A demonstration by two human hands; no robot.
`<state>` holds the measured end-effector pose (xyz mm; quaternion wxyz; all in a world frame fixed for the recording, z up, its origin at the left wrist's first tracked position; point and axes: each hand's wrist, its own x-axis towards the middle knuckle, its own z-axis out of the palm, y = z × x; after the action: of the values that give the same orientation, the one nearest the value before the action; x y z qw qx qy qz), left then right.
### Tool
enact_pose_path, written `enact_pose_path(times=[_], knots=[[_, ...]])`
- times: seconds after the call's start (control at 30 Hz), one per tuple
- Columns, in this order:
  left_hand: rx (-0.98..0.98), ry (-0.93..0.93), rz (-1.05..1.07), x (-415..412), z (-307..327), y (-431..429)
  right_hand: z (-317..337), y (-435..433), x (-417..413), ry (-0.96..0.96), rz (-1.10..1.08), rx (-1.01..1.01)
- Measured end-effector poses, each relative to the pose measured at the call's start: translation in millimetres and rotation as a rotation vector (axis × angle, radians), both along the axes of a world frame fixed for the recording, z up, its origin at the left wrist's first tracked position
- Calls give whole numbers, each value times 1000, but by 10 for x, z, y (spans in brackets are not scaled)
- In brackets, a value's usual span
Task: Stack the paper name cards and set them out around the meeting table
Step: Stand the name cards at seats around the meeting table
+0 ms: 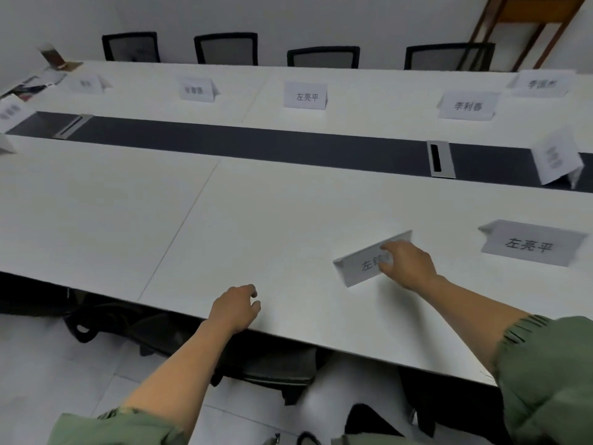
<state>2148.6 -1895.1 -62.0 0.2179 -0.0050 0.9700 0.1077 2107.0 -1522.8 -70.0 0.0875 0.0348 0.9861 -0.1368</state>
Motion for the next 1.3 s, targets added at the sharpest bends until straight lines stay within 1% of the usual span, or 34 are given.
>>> enact_pose_path(times=[0.07, 0.17, 0.23, 0.3, 0.4, 0.5, 0.7, 0.83, 0.9, 1.0, 1.07, 1.1, 1.17, 1.23, 1.3], knots=[[6, -25, -6, -62, -64, -33, -15, -28, -165, -36, 73, 90], [8, -66, -10, -272, -183, -87, -139, -79, -467, -171, 159, 257], [0, -90, -7, -449, -251, -138, -245, -145, -692, -261, 190, 293], [-6, -134, 9, -585, -305, -178, -335, -231, -859, -322, 222, 249], [-9, -155, 35, -866, -344, -283, -423, -424, -1098, -307, 206, 125], [5, -149, 43, -1073, -356, -374, -451, -647, -1272, -277, 171, 52], [-48, -111, 19, -1469, -453, -821, -456, -1240, -1638, -242, 133, 27], [-92, -82, -46, -1777, -687, -1184, -531, -1734, -1830, -178, 79, 58], [-107, -65, -100, -1952, -851, -1372, -585, -2019, -1957, -182, 37, 54], [-130, 55, -150, -2137, -1029, -1542, -558, -2272, -2092, -164, 57, -31], [-139, 113, -147, -2264, -1156, -1644, -529, -2314, -2126, -95, 39, -162], [-127, 133, -138, -2325, -1234, -1687, -518, -2295, -2106, -52, 17, -188], [-87, 164, -127, -2399, -1348, -1716, -521, -2172, -2014, -11, -23, -111], [-76, 179, -115, -2395, -1472, -1718, -543, -2052, -1906, -63, -55, -1], [-73, 208, -97, -2348, -1581, -1715, -597, -2001, -1847, -134, -71, 64]])
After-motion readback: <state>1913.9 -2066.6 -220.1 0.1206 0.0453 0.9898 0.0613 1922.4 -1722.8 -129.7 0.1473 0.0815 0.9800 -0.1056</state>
